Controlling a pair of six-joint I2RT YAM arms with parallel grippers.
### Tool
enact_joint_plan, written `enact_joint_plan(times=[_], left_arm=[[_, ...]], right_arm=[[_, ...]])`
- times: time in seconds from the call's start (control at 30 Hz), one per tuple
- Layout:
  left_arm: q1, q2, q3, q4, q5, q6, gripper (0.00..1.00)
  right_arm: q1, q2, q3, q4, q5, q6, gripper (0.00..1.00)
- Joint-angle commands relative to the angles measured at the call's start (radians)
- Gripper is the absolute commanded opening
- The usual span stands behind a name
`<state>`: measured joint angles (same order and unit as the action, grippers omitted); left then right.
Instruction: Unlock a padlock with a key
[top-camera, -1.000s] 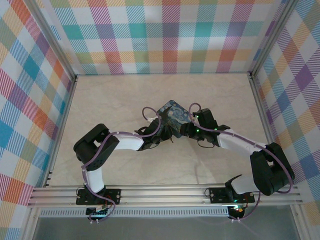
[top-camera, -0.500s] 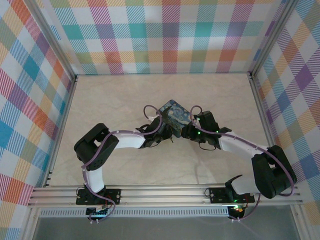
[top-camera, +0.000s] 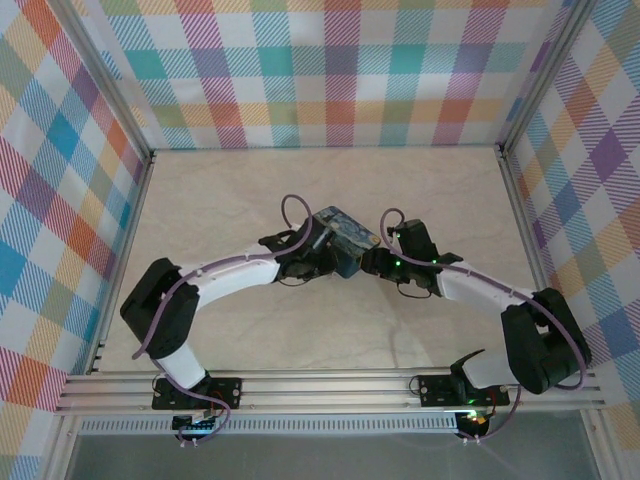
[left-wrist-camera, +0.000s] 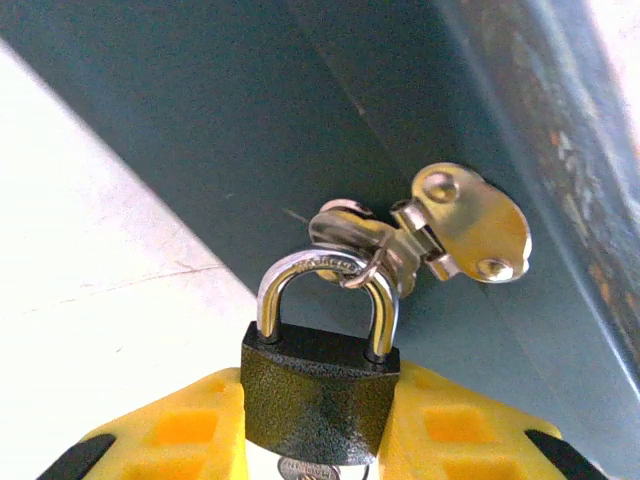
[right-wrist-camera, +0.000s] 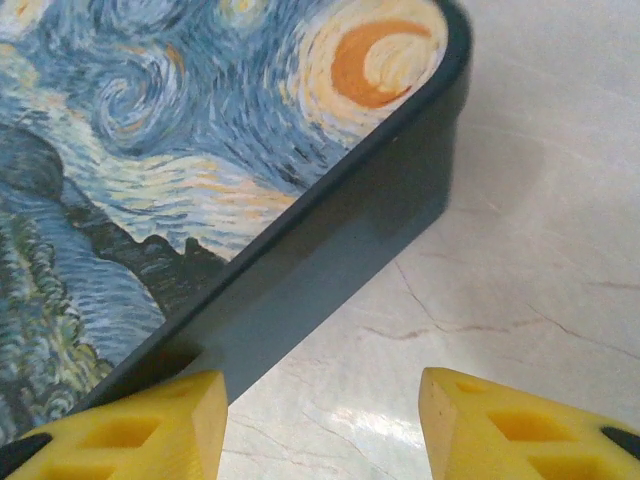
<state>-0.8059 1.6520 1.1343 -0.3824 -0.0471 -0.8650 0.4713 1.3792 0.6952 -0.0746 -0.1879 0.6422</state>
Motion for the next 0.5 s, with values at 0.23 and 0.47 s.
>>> enact_joint_plan(times=[0.23, 0.47], left_arm=[[0.015, -0.149, 0.109, -0.269, 0.199, -0.121, 0.13], [0.016, -0.206, 0.083, -0.299, 0.224, -0.369, 0.11]], right_arm=[[-0.009, 0.126, 0.181, 0.113, -0.089, 0.012, 0.53], [-0.019, 0.276, 0.35, 0.078, -0.253, -0.058, 0.52]])
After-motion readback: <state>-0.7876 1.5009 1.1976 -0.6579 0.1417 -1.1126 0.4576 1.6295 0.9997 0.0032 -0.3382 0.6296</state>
